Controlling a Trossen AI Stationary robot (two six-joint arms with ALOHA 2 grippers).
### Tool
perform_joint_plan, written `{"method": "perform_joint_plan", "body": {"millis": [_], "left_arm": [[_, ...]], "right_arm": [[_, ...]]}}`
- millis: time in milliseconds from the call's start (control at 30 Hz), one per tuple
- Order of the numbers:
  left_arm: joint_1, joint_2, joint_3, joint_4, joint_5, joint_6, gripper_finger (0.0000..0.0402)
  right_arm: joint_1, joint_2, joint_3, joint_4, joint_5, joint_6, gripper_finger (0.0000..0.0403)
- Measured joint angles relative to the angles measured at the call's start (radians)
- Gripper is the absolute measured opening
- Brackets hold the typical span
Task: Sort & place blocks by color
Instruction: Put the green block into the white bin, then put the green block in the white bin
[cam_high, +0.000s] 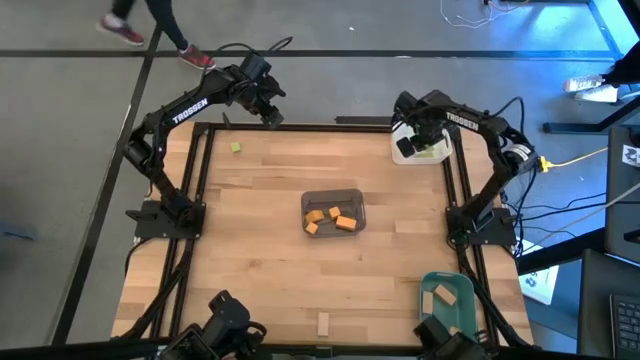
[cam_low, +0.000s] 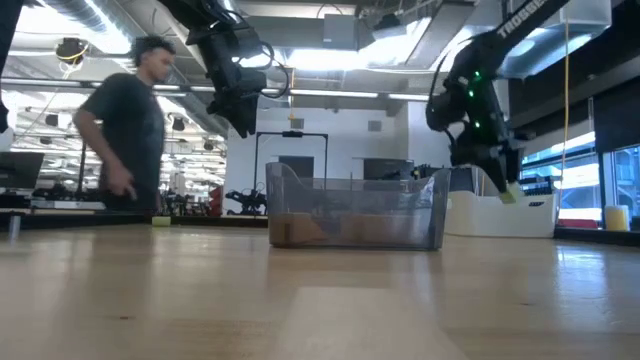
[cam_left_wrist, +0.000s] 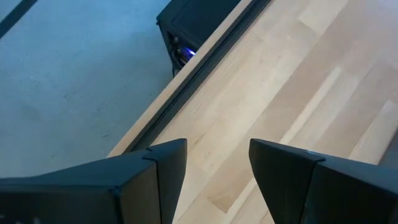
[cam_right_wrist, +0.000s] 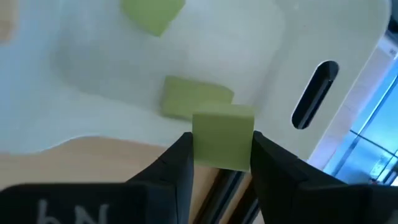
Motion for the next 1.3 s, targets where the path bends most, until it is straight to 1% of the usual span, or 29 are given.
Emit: {"method": "perform_joint_plan", "body": {"millis": [200, 300, 733, 800, 967, 1033, 1133, 1300], "left_arm": [[0.000, 0.000, 0.000, -0.005, 0.000, 0.000, 0.0167], [0.000, 0.000, 0.000, -0.022, 0.000, 0.000, 0.0167], [0.001, 0.000, 0.000, -0.072, -0.002, 0.024, 0.0167], [0.001, 0.000, 0.000, -0.074, -0.002, 0.025, 0.0167], [0.001, 0.000, 0.000, -0.074, -0.002, 0.025, 0.0167], [0.001, 0.000, 0.000, -0.074, -0.003, 0.026, 0.0167], [0.001, 0.000, 0.000, -0.074, -0.003, 0.026, 0.0167], [0.001, 0.000, 0.000, -0.076, -0.005, 0.026, 0.0167]], "right_arm": [[-0.047, 0.004, -0.039, 0.069, -0.006, -0.024, 0.0126], [-0.059, 0.004, -0.038, 0.104, -0.048, -0.029, 0.0130], [-0.063, 0.004, -0.038, 0.212, -0.055, -0.027, 0.0160], [-0.063, 0.004, -0.038, 0.213, -0.083, -0.044, 0.0158], [-0.063, 0.004, -0.038, 0.211, -0.141, -0.057, 0.0129], [-0.063, 0.004, -0.038, 0.213, -0.149, -0.052, 0.0127], [-0.063, 0.004, -0.038, 0.214, -0.150, -0.048, 0.0145], [-0.063, 0.004, -0.038, 0.214, -0.150, -0.044, 0.0201]]}}
